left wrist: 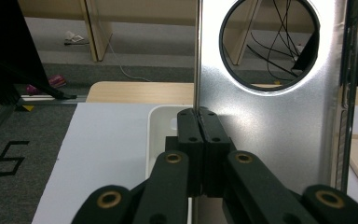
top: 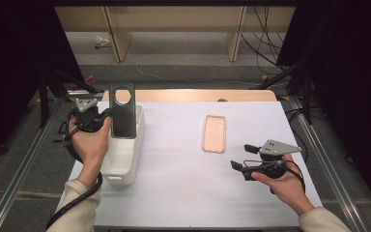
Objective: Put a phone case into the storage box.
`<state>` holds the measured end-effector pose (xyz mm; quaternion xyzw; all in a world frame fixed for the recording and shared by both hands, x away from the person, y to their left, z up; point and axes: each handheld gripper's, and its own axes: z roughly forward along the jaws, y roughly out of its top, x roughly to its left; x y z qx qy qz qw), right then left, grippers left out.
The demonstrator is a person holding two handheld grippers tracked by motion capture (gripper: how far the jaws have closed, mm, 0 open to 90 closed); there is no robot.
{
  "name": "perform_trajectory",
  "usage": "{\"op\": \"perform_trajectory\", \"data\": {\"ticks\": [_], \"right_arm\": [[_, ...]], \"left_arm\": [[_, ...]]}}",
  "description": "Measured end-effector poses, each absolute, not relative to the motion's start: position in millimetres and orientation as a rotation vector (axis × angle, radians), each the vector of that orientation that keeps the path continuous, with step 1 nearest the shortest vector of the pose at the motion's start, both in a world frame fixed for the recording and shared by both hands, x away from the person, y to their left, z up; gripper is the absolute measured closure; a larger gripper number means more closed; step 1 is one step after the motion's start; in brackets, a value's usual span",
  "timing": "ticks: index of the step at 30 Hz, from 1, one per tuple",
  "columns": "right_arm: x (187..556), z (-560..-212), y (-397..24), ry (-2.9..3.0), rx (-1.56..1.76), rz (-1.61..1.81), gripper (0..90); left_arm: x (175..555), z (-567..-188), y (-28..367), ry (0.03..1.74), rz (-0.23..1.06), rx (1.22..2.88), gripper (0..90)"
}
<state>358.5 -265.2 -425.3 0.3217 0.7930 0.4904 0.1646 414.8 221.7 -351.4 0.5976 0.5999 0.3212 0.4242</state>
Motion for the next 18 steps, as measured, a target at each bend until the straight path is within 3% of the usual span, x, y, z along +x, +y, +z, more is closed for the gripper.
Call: {"op": "perform_trajectory", "data": {"ticks": [18], "right_arm": [[358.8,-425.5,-265.0,2.261,0.919,1.398,19.6]], "left_arm": [[422.1,-350.9,227.7,1.511,0.817,1.491,88.7]]}}
